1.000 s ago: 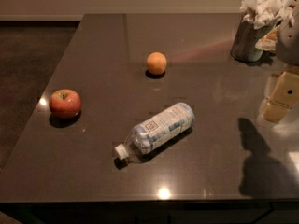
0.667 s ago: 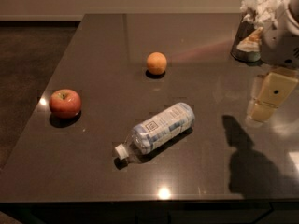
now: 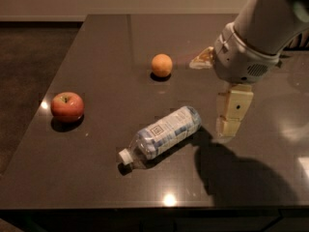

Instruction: Move blue plastic bottle near orange

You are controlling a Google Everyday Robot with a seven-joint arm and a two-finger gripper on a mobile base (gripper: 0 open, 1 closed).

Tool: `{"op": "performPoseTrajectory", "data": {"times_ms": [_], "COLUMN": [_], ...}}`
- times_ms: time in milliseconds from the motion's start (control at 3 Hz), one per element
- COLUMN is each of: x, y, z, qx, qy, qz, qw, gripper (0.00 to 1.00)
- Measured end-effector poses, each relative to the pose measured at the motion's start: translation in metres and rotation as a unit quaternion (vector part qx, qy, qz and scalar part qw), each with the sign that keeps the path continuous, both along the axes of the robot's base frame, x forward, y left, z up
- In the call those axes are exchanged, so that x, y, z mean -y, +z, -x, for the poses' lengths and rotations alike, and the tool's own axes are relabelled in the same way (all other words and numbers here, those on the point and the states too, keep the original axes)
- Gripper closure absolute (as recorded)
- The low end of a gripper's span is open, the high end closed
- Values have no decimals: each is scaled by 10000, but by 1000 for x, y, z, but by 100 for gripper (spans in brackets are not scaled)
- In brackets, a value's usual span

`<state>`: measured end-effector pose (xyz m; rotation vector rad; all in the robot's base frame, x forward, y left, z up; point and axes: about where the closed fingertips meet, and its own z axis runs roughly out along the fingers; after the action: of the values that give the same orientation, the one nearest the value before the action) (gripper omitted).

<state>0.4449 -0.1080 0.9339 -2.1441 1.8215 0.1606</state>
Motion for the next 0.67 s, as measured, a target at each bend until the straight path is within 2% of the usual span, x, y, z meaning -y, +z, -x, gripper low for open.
{"op": "performPoseTrajectory", "data": {"times_ms": [333, 667], "x": [-24, -36], "y": [-26, -49], "z": [3, 7], "qx": [-168, -265], "qy": [557, 923], "qz": [62, 132], "qw": [9983, 9953], "gripper": [0, 0]}}
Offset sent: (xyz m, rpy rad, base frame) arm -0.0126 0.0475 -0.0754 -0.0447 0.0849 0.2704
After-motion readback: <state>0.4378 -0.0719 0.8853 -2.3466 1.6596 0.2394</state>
